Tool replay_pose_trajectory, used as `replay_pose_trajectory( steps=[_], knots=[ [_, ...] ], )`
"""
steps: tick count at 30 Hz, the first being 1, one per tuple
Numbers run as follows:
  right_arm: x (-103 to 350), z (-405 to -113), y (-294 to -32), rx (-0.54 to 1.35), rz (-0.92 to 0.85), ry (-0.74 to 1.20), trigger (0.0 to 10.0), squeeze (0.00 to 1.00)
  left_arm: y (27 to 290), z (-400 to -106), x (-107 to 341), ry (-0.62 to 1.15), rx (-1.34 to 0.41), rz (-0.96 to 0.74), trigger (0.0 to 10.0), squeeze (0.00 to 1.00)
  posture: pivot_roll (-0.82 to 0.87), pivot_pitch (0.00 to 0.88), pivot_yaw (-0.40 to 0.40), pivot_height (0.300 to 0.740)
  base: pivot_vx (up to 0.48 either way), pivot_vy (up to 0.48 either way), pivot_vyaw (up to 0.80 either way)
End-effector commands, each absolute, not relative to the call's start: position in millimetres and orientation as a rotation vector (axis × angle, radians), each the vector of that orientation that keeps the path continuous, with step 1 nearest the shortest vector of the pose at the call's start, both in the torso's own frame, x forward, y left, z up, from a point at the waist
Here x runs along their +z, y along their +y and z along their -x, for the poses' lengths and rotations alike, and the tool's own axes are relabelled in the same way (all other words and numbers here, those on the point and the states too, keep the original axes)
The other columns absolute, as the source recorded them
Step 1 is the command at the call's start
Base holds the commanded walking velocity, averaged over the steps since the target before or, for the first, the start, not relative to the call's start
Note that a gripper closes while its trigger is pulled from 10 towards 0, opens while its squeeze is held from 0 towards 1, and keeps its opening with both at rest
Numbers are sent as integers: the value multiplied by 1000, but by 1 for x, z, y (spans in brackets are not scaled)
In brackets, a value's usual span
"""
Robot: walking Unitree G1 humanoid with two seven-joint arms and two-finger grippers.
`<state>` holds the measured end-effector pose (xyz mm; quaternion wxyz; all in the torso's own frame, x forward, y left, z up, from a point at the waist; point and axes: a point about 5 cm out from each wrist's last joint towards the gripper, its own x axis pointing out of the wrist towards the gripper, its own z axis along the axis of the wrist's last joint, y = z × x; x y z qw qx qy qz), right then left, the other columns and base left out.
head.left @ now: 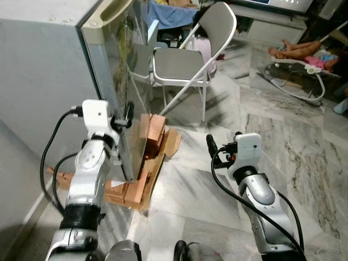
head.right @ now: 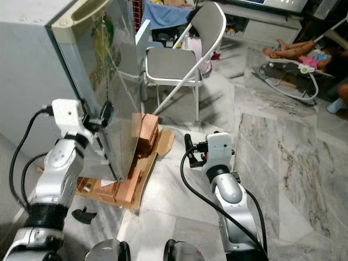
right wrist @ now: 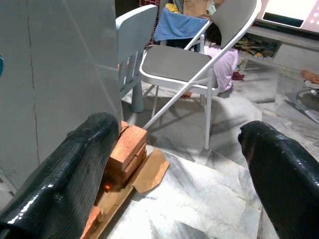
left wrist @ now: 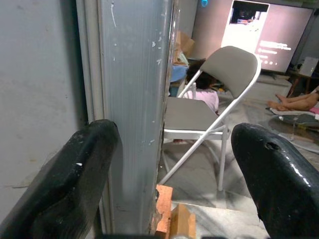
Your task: Restocking fridge
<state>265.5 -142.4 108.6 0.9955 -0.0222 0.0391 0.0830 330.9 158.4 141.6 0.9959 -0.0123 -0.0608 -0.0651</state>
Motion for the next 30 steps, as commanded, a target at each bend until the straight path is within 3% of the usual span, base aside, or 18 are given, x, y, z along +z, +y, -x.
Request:
replay_pose_trajectory(
  steps=[1,9,30],
  knots=[
    [111,-262,-145,167,55,78,10000,0,153,-340,148,-137,-152,7,10000,0,38,144,-79,740,0,0,0],
    [110,-254,-145,175,58,94,10000,0,155,-359,153,-143,-89,-34,10000,0,30,135,-79,740,0,0,0],
    [109,-250,-147,171,68,114,10000,0,178,-372,162,-171,62,-115,10000,0,31,132,-75,740,0,0,0]
  ],
)
